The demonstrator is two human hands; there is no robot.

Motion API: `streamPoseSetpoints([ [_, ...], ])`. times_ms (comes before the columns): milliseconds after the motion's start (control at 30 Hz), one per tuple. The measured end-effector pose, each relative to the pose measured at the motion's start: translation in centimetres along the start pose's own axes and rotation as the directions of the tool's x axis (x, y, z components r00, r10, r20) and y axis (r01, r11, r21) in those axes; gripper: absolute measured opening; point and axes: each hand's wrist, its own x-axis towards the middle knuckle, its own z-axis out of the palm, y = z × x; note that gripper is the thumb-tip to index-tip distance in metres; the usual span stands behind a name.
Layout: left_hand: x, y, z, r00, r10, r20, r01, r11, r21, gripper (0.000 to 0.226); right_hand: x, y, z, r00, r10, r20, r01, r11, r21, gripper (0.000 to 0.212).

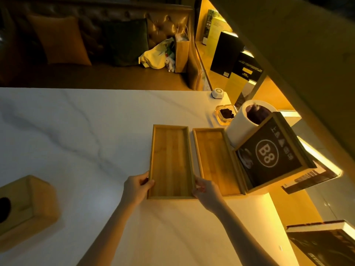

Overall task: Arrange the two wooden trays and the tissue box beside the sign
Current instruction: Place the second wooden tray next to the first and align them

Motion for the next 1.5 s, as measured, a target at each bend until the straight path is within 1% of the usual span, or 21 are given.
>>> streamPoseSetpoints([
  [233,1.6,-0.9,1.8,0.999,-0.035,0.032,0.034,0.999,0.012,0.038,1.5,1.5,0.4,0.999,0.033,-0.023,-0.033,0.999,0.012,0.043],
  [333,2.0,-1.2,2.3,1.000,-0.018,0.025,0.016,0.998,0.066,0.038,1.8,1.7,0.7,0.998,0.022,-0.056,-0.023,0.999,-0.028,0.039],
  [500,2.3,-1.6,2.6,1.000,-0.021,-0.008,0.022,0.995,0.102,0.040,1.8,1.4,1.5,0.996,0.005,-0.087,-0.013,0.996,-0.090,0.034],
  [733,2.4,-1.9,3.2,0.999,-0.019,-0.039,0.024,0.989,0.143,0.038,1.7,1.5,2.4,0.982,0.040,-0.182,-0.076,0.978,-0.195,0.038],
  [900,2.3,-1.9,3.6,0.999,-0.007,-0.047,0.014,0.987,0.159,0.038,1.7,1.6,3.1,0.968,0.064,-0.241,-0.128,0.957,-0.262,0.046],
  [967,2.3,-2.0,3.7,0.999,-0.001,-0.043,0.009,0.984,0.176,0.038,1.5,1.9,3.4,0.968,0.044,-0.247,-0.119,0.947,-0.298,0.046],
  [1100,2.4,-2.3,3.8,0.999,0.021,-0.027,-0.014,0.973,0.229,0.039,1.1,2.4,4.0,0.971,-0.039,-0.235,-0.055,0.922,-0.384,0.040],
  [1167,2.0,-2.3,3.8,0.999,0.035,-0.013,-0.031,0.970,0.243,0.039,0.7,2.4,4.2,0.954,-0.111,-0.278,-0.022,0.900,-0.435,0.037],
  [1233,1.2,-2.4,3.8,0.997,0.077,-0.023,-0.068,0.962,0.265,0.039,0.1,2.8,4.5,0.922,-0.206,-0.328,0.014,0.863,-0.504,0.039],
  [1267,0.5,-2.7,3.8,0.992,0.119,-0.032,-0.104,0.948,0.301,0.040,-0.4,3.1,4.8,0.905,-0.249,-0.344,0.034,0.850,-0.526,0.043],
  [1333,-0.9,-3.4,4.0,0.974,0.225,-0.018,-0.195,0.878,0.437,0.044,-1.6,3.8,5.4,0.903,-0.306,-0.302,0.081,0.811,-0.580,0.048],
  [1367,-1.5,-3.9,4.1,0.966,0.257,0.013,-0.227,0.832,0.506,0.047,-2.1,4.4,5.8,0.902,-0.335,-0.274,0.098,0.774,-0.626,0.046],
  [1400,-2.1,-4.2,4.2,0.965,0.256,0.053,-0.241,0.793,0.560,0.051,-2.4,5.0,6.3,0.904,-0.349,-0.247,0.103,0.739,-0.666,0.042],
  [1433,-2.5,-4.6,4.3,0.966,0.241,0.090,-0.246,0.763,0.598,0.056,-2.8,5.4,6.6,0.921,-0.320,-0.220,0.085,0.719,-0.690,0.045],
  [1500,-3.3,-5.3,4.7,0.967,0.215,0.135,-0.250,0.716,0.652,0.064,-3.4,5.8,6.8,0.961,-0.215,-0.173,0.030,0.705,-0.709,0.061],
])
